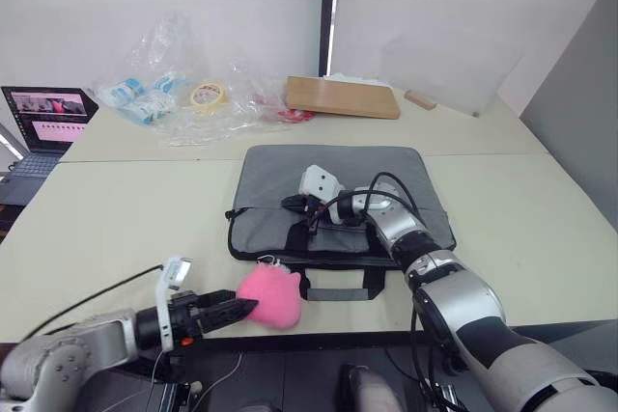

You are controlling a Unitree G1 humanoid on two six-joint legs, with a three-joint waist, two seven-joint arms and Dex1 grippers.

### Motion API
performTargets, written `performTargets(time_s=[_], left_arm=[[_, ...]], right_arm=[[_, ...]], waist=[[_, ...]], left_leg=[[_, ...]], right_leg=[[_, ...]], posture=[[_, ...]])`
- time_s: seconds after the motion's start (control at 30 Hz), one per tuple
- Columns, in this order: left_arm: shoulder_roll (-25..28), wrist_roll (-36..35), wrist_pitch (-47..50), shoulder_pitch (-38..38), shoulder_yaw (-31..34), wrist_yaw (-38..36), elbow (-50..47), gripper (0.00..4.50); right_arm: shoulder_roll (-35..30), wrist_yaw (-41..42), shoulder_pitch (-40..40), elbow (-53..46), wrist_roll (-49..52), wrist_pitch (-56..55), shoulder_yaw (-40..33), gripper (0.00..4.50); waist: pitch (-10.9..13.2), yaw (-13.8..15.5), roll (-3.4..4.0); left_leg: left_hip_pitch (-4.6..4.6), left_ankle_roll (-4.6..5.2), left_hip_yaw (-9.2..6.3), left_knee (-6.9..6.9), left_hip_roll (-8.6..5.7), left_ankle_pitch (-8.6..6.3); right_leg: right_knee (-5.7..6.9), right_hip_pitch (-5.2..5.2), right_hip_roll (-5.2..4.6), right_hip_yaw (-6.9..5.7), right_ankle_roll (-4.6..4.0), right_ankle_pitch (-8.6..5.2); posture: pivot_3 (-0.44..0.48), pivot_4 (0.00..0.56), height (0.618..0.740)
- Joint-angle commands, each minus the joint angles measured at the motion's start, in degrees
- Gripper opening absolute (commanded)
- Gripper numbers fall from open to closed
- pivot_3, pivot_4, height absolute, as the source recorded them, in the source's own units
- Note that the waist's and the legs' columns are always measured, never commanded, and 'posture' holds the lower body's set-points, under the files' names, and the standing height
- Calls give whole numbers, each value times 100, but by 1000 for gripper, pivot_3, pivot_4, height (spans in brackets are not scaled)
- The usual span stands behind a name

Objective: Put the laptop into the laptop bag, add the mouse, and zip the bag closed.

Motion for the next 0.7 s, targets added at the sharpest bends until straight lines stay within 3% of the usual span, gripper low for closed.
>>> performTargets(time_s=[0.03, 0.2, 0.33, 0.53, 0.7], left_arm=[[303, 294, -242, -487, -282, -748, 281, 4463], [412, 854, -294, -1596, -1157, -1531, 1042, 4463], [338, 1198, -283, -1978, -1751, -1839, 1224, 4463], [17, 1365, -318, -2116, -1867, -1773, 1236, 4463], [-143, 1374, -281, -1936, -1703, -1609, 1059, 2945]], right_arm=[[-27, 41, 104, 148, -121, 80, 89, 0], [12, 61, 92, 153, -121, 94, 101, 0], [-3, 77, 113, 124, -117, 116, 101, 0], [-47, 73, 157, 121, -130, 120, 101, 0], [-46, 27, 210, 167, -197, 111, 160, 0]], waist=[[0, -3, 0], [0, -56, 0], [0, -85, 0], [1, -54, 3], [0, -53, 1]], left_leg=[[1, 0, 0, -1, 0, 0], [4, -1, 6, -4, 2, 0], [3, -1, 5, -8, 4, 0], [2, -2, -1, -6, 4, 0], [1, -2, -3, -4, 3, 0]], right_leg=[[-3, 1, 1, 0, 0, 0], [-8, 4, 7, -2, 0, 1], [-18, 3, 7, -4, -1, 1], [-18, 3, 4, -8, -1, 1], [-17, 4, -1, -7, 0, 1]], posture=[[0, 150, 740], [0, 150, 740], [0, 150, 740], [0, 150, 740], [0, 150, 740]])
